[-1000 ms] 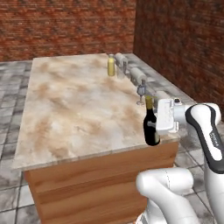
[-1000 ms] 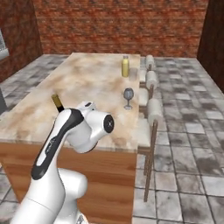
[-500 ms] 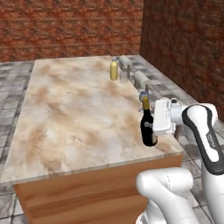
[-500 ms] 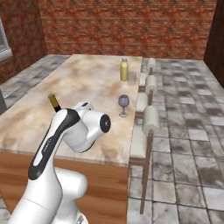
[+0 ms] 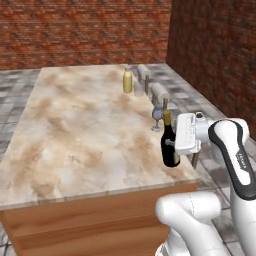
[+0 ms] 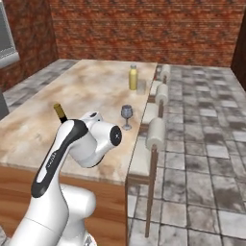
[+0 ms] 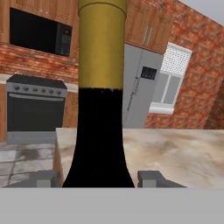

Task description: There is a wine glass and glass cup on the dining counter. Place the wine bottle next to the wine glass and the juice bottle next to the glass cup.

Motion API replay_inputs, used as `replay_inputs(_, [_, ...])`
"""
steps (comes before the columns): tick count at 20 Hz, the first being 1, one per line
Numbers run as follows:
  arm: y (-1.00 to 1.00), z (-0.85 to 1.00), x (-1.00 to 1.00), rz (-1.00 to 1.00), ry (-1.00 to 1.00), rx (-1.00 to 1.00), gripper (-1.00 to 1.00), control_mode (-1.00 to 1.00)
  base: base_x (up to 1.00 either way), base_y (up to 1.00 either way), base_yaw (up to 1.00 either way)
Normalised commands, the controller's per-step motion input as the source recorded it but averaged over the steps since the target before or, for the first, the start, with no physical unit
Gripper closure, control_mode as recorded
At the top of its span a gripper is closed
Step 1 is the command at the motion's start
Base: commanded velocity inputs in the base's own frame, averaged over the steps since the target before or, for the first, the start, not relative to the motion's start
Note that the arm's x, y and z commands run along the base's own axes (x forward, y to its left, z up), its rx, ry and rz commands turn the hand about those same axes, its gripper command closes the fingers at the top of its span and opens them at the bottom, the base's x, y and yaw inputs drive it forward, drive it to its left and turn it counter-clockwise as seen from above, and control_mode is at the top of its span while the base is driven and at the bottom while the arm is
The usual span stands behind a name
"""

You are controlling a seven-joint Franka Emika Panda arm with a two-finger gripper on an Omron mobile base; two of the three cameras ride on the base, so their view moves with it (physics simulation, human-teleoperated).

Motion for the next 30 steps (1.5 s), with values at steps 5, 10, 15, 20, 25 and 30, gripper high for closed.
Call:
replay_inputs(5, [0.00, 0.00, 0.00, 0.00, 0.00, 0.00, 1.00, 1.00, 0.47, -0.45, 0.03])
replay_inputs(10, [0.00, 0.00, 0.00, 0.00, 0.00, 0.00, 1.00, 1.00, 0.56, -0.38, 0.04])
replay_inputs(15, [0.00, 0.00, 0.00, 0.00, 0.00, 0.00, 1.00, 1.00, 0.50, -0.30, 0.07])
replay_inputs(20, [0.00, 0.00, 0.00, 0.00, 0.00, 0.00, 1.00, 1.00, 0.35, -0.17, 0.10])
replay_inputs(25, [0.00, 0.00, 0.00, 0.00, 0.00, 0.00, 1.00, 1.00, 0.02, 0.00, 0.00])
replay_inputs(30, [0.00, 0.00, 0.00, 0.00, 0.00, 0.00, 1.00, 1.00, 0.00, 0.00, 0.00])
